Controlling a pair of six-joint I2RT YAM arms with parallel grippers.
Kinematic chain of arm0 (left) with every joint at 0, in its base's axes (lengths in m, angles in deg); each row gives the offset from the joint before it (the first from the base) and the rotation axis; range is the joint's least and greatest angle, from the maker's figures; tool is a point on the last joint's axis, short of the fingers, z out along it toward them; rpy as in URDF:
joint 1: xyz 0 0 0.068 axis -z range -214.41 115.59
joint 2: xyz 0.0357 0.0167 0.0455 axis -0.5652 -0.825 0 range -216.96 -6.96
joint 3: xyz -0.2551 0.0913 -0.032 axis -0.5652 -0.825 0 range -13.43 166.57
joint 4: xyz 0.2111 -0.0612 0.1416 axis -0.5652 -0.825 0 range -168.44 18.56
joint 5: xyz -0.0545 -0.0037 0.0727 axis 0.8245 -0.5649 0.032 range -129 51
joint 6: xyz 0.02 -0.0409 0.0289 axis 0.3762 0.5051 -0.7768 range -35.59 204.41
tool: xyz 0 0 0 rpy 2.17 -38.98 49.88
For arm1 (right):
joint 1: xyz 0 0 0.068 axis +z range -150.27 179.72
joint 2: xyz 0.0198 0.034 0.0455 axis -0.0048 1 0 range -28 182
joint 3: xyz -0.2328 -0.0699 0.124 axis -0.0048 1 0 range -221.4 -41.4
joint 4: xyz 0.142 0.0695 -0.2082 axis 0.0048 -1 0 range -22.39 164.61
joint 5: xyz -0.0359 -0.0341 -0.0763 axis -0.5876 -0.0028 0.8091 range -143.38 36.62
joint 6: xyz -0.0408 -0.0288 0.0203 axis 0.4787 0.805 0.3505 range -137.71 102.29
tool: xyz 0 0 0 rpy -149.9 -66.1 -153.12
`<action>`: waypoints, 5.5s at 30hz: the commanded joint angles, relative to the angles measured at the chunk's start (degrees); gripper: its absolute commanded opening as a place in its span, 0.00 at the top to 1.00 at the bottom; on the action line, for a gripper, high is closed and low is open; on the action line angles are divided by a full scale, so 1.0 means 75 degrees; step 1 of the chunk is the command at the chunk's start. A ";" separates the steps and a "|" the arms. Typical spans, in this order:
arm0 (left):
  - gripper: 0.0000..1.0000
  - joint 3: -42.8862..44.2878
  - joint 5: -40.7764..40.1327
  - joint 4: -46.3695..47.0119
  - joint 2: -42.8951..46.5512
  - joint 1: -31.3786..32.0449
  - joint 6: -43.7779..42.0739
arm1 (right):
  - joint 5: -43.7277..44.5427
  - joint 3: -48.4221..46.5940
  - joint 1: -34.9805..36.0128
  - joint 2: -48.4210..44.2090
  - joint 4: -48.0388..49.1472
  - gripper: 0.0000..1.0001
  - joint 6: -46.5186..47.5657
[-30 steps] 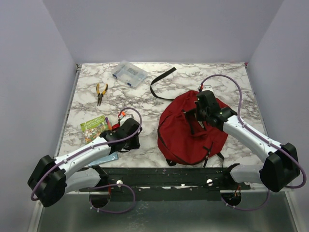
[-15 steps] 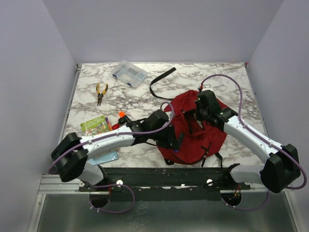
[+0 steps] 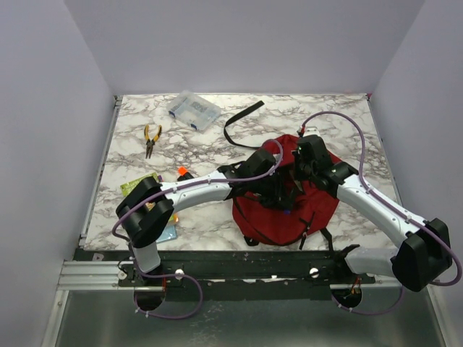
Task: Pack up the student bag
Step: Place the stationery in the student bag, then pick up the stationery from the center of the board, then place the stationery in the student bag.
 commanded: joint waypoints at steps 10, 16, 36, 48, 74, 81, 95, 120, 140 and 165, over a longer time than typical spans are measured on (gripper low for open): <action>0.75 0.0846 -0.0512 0.3398 -0.1823 -0.1002 0.2520 | -0.0309 0.0051 0.0002 -0.0335 0.0519 0.99 -0.0095; 0.23 0.0306 0.0017 0.3569 -0.1387 -0.1002 0.2593 | -0.0251 0.0033 0.0002 -0.0416 0.0460 0.99 -0.0087; 0.10 -0.5406 -0.1278 0.0856 0.5263 -0.2441 -0.0586 | -0.0441 0.0144 -0.0001 -0.0325 0.0438 0.99 -0.0183; 0.02 -0.1651 -0.3138 -0.4189 0.4315 -0.4190 -0.4323 | -0.0882 0.0102 -0.0001 -0.0249 0.0478 0.99 -0.0078; 0.08 0.0877 -0.4628 -0.4902 -0.0523 -0.4975 -0.7132 | -0.0821 0.0116 -0.0004 -0.0199 0.0433 0.99 -0.0069; 0.19 0.0956 -0.3781 -0.5014 -0.0691 -0.4980 -0.7068 | -0.0752 0.0113 0.0002 -0.0143 0.0344 0.99 -0.0086; 0.44 0.0980 -0.3715 -0.5254 -0.1097 -0.4866 -0.6991 | -0.0716 0.0129 0.0001 -0.0197 0.0379 1.00 -0.0083; 1.00 -0.0626 -0.0600 -0.2265 0.2703 -0.3812 -0.5171 | -0.0715 0.0143 0.0002 -0.0165 0.0374 0.99 -0.0105; 1.00 -0.3753 -0.4663 0.6240 0.1718 0.0272 0.3355 | -0.0720 0.0079 0.0001 -0.0470 0.0448 0.99 -0.0123; 1.00 -0.2116 -0.6002 0.9016 -0.2063 -0.0016 0.5502 | -0.0875 0.0148 -0.0001 -0.0761 0.0470 0.99 -0.0110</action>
